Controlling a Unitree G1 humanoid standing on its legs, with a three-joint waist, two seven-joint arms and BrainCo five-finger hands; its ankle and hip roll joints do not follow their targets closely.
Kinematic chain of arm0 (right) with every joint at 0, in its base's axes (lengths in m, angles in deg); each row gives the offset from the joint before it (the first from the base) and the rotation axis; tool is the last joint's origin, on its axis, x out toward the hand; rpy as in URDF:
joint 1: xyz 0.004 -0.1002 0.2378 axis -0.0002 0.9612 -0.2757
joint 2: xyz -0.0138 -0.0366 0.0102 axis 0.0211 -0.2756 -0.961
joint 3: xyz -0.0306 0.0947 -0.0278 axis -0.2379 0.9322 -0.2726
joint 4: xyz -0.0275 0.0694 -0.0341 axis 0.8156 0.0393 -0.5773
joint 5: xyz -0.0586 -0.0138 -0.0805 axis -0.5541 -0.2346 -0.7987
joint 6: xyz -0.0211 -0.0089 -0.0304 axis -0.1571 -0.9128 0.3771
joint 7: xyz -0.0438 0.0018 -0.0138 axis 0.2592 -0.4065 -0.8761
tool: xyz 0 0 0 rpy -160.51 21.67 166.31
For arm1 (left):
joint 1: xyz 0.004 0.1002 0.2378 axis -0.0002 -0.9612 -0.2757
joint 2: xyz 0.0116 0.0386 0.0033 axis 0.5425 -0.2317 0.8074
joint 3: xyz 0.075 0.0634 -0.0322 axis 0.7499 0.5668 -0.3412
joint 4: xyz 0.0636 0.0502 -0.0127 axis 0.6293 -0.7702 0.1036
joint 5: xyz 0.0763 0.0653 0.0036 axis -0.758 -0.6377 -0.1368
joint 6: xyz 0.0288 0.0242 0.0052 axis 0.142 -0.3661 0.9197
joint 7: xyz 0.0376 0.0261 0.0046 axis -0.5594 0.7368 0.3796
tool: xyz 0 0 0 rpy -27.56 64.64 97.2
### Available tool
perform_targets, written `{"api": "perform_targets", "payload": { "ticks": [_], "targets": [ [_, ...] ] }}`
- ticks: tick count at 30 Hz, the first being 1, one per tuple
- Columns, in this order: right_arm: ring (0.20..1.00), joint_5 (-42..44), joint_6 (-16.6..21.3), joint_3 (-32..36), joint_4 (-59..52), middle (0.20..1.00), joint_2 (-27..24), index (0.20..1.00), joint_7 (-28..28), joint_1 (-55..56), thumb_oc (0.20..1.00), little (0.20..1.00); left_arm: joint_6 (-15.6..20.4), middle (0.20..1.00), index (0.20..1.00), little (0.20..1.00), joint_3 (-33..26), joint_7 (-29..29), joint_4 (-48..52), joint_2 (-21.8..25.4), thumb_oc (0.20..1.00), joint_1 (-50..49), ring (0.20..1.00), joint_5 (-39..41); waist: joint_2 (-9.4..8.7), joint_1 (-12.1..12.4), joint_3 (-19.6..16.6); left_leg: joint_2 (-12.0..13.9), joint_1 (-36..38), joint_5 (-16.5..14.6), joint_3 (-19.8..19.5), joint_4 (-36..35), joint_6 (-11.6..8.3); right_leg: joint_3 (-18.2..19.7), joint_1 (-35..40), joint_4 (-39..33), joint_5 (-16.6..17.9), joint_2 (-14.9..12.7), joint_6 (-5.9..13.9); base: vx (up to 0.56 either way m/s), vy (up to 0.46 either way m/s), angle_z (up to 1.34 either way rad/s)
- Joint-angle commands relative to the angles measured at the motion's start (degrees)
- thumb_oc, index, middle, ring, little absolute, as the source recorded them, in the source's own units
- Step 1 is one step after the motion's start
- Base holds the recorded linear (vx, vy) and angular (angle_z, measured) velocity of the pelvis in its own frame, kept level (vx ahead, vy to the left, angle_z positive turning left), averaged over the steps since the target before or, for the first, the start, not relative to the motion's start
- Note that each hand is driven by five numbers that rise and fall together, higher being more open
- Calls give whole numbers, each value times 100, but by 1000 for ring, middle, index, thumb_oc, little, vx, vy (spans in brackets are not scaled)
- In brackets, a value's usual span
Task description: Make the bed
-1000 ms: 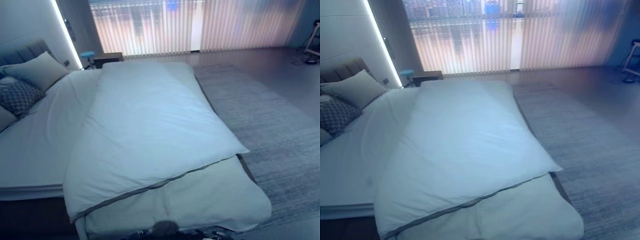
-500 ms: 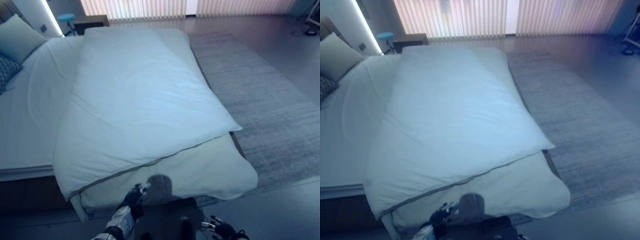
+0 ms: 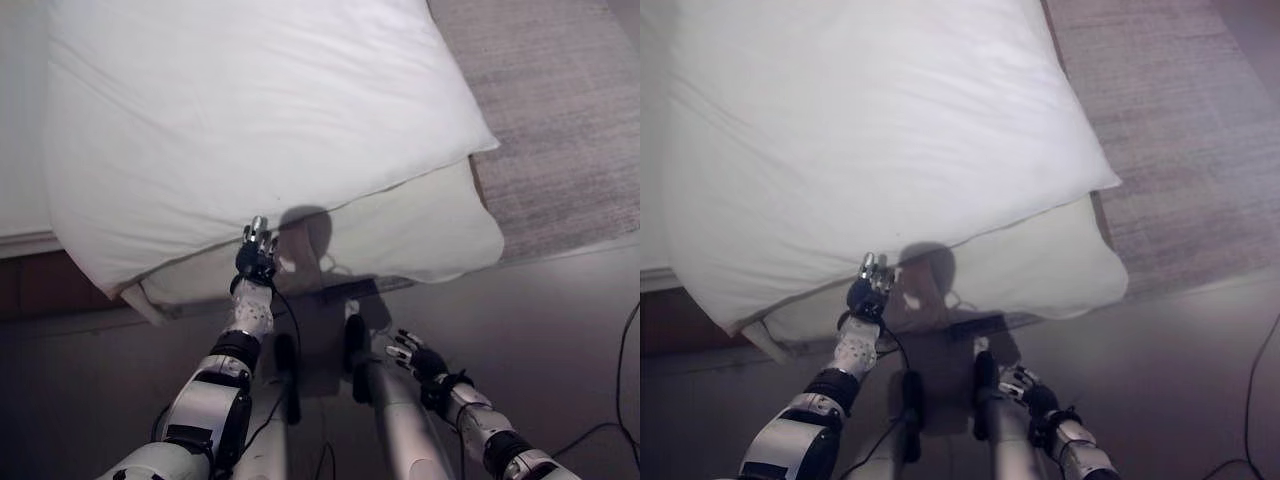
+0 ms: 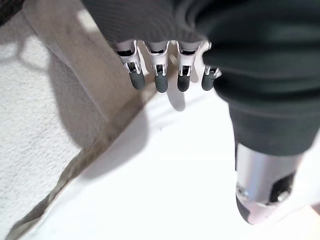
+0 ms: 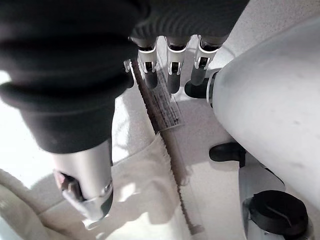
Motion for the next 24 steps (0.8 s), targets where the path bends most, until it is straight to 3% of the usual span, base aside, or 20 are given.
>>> {"api": "perform_targets", "payload": {
  "ticks": [1,15,24],
  "targets": [
    [1000,389,54,-151,-326,1000,65,1000,-112,369,1000,1000,77,1000,1000,1000,-88,-14,-259,-12,1000,375,1000,256,40,-29,-566,75,-694,284,92,-37,-101,46,-310,141,-50,-345,797,-21,32,-6],
    [1000,660,158,-475,-705,1000,73,1000,-211,202,1000,1000,79,1000,1000,1000,-221,76,-733,605,1000,1459,1000,541,-68,-171,-338,85,-999,242,145,70,-88,208,-556,0,18,-213,839,17,23,-6],
    [1000,732,186,-482,-795,1000,72,1000,-281,214,1000,1000,251,1000,1000,1000,-294,626,-752,395,1000,1470,1000,517,-10,-151,-245,60,-944,266,125,-6,-109,167,-491,-124,12,-230,817,20,-2,0]
  ]
}}
